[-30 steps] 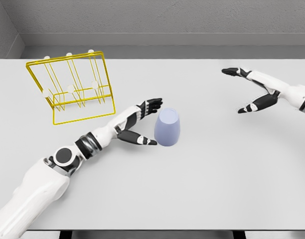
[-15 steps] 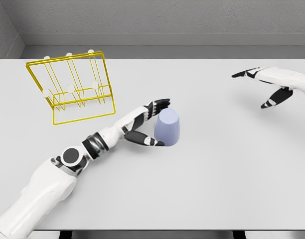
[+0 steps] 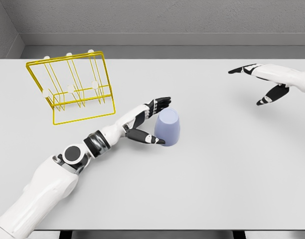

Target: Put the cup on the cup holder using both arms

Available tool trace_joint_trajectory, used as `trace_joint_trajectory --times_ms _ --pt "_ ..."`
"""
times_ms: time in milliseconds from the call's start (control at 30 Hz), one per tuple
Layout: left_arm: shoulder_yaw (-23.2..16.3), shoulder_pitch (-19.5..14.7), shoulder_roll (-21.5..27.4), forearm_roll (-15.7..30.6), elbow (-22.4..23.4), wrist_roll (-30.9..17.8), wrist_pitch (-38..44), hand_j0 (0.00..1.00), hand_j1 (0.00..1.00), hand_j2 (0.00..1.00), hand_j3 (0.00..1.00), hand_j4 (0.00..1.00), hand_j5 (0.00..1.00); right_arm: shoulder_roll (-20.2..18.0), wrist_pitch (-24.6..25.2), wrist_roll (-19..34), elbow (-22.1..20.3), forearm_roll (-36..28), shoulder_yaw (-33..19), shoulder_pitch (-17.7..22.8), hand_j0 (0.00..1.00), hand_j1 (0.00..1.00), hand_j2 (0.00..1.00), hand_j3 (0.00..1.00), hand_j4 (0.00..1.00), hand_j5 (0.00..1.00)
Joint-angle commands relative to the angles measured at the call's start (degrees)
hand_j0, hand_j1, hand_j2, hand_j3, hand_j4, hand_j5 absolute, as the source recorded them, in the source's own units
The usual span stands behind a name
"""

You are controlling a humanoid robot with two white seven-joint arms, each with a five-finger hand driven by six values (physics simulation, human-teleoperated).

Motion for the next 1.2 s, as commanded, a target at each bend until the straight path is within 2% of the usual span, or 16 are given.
trace_joint_trajectory --times_ms 0,467,567,700,900,967,1167 --pt "-0.1 0.0 -0.3 0.2 0.0 0.0 -0.1 1.0 1.0 1.0 1.0 1.0 1.0 0.7 0.1 -0.1 0.2 -0.6 -0.3 -0.1 1.0 1.0 1.0 1.0 1.0 1.0" --pt "0.0 0.0 -1.9 -0.9 0.1 0.1 -0.1 1.0 1.0 1.0 1.0 1.0 1.0 1.1 0.1 0.0 1.5 -0.7 -0.1 -0.1 1.0 1.0 1.0 1.0 1.0 1.0" --pt "0.1 0.0 -2.0 -0.8 0.1 0.3 0.0 0.81 0.81 0.81 0.81 0.81 0.81 1.1 0.1 0.0 2.0 -0.7 -0.1 -0.2 1.0 1.0 1.0 1.0 1.0 1.0" --pt "0.2 0.0 -1.9 -0.8 0.1 0.4 0.0 0.63 0.63 0.63 0.63 0.63 0.63 1.0 0.1 0.0 2.2 -0.7 -0.1 -0.1 1.0 1.0 1.0 1.0 1.0 1.0" --pt "0.4 0.0 -1.9 -0.7 0.1 0.4 0.0 0.56 0.56 0.56 0.56 0.56 0.56 1.0 0.1 0.0 2.2 -0.7 -0.1 -0.2 1.0 1.0 1.0 1.0 1.0 1.0" --pt "0.4 0.1 -1.8 -0.7 0.1 0.4 0.0 0.48 0.48 0.48 0.48 0.48 0.48 1.0 0.1 0.0 2.2 -0.7 -0.1 -0.1 1.0 1.0 1.0 1.0 1.0 1.0" --pt "0.4 0.1 -1.8 -0.7 -0.1 0.0 0.0 0.47 0.47 0.47 0.47 0.47 0.47 1.0 0.1 0.0 2.2 -0.7 -0.1 -0.1 1.0 1.0 1.0 1.0 1.0 1.0"
